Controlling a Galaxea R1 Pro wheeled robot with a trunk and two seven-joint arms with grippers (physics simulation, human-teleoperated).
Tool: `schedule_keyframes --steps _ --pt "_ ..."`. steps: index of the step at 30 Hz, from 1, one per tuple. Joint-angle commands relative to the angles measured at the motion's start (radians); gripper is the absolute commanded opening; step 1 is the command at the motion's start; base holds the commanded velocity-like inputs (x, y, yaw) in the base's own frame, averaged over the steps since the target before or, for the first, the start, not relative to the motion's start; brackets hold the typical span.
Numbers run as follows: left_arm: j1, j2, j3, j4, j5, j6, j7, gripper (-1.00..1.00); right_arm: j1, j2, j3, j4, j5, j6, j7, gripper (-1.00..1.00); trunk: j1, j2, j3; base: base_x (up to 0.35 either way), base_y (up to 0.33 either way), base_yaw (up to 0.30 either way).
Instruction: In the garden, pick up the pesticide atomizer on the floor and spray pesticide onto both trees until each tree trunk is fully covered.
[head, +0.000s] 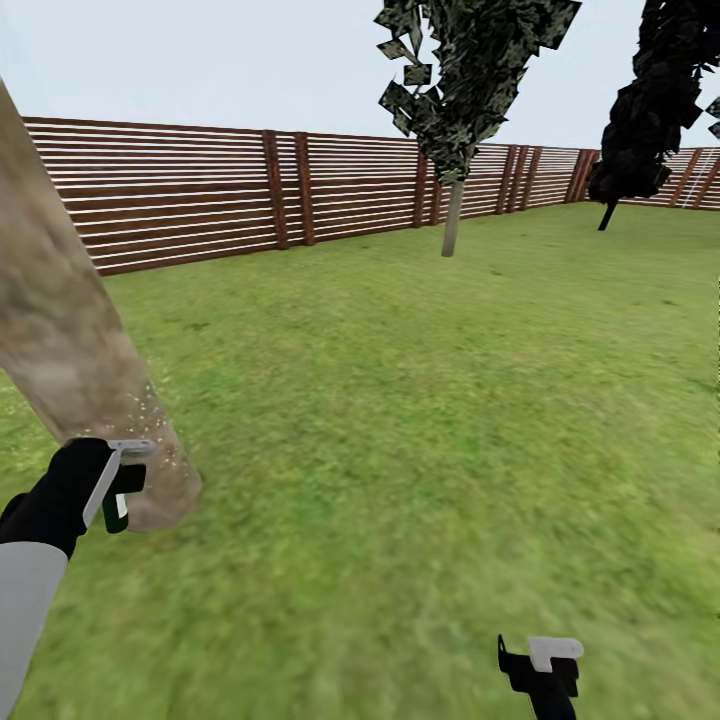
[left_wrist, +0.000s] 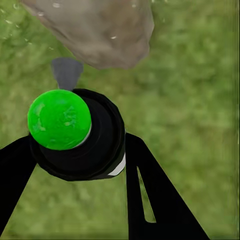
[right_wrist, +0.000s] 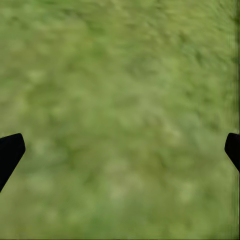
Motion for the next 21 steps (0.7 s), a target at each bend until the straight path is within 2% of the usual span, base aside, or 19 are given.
schedule_keyframes --steps 1,5,7,10,17,21 --pt "0.0 0.0 0.0 0.0 -0.001 0.0 0.0 -1.0 0.0 0.0 0.0 0.0 0.0 0.0 0.0 1.0 0.0 0.0 0.0 0.0 -0.275 0.0" --pt "0.001 0.005 0.004 0.001 -0.005 -0.001 0.0 -1.0 0.0 0.0 0.0 0.0 0.0 0.0 0.0 1.0 0.0 0.0 0.0 0.0 -0.275 0.002" --pt "0.001 0.011 0.008 0.001 -0.007 -0.001 0.001 -1.0 0.0 0.001 0.0 -0.001 0.0 0.0 0.0 1.0 0.0 0.0 0.0 0.0 -0.275 0.197" --pt "0.003 0.011 0.053 0.001 -0.012 -0.001 0.003 -1.0 0.0 0.001 0.0 -0.001 0.0 0.0 0.0 1.0 0.0 0.0 0.0 0.0 -0.275 0.269" --pt "0.019 0.007 0.052 0.017 -0.016 -0.008 0.013 -1.0 0.0 0.002 0.001 -0.001 0.0 0.0 0.0 1.0 0.0 0.0 0.0 0.176 -0.216 0.275" --pt "0.021 -0.001 0.052 0.049 -0.016 -0.018 0.019 -1.0 0.0 0.002 0.0 -0.001 0.0 0.0 0.0 1.0 0.0 0.0 0.0 0.266 -0.154 0.064"
